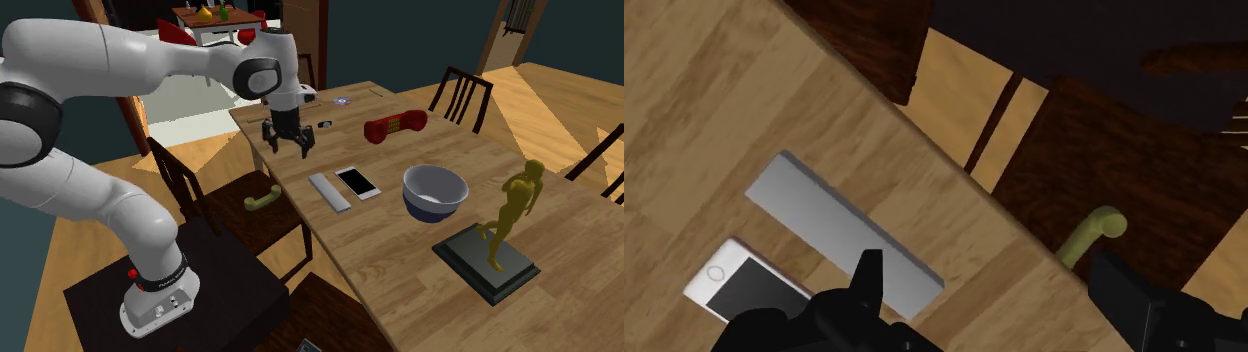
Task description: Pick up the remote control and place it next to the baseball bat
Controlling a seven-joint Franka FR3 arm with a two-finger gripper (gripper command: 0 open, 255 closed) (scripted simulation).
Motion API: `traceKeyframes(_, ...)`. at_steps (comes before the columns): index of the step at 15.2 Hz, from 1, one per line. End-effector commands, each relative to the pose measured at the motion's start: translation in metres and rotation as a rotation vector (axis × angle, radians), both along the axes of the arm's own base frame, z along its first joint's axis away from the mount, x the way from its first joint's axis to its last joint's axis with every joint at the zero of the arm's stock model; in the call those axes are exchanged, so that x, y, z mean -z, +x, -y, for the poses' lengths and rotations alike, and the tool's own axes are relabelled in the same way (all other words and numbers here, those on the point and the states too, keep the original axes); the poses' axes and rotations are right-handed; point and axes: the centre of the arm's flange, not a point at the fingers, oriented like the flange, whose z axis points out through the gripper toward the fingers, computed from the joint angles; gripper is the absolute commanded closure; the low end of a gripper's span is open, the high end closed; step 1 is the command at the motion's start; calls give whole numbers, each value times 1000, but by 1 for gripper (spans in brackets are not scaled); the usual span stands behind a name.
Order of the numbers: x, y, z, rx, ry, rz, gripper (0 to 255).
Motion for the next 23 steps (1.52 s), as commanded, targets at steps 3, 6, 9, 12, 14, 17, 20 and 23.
traceKeyframes(3,40,32,21,-175,-8,-22,0)
traceKeyframes(6,69,59,34,-301,-13,-38,0)
traceKeyframes(9,98,87,43,-428,-18,-55,0)
traceKeyframes(12,128,115,49,-554,-23,-72,0)
traceKeyframes(14,148,134,51,-638,-26,-83,0)
traceKeyframes(17,161,136,51,-649,-27,-84,0)
traceKeyframes(20,177,136,51,-649,-27,-84,0)
traceKeyframes(23,191,135,50,-649,-27,-84,0)
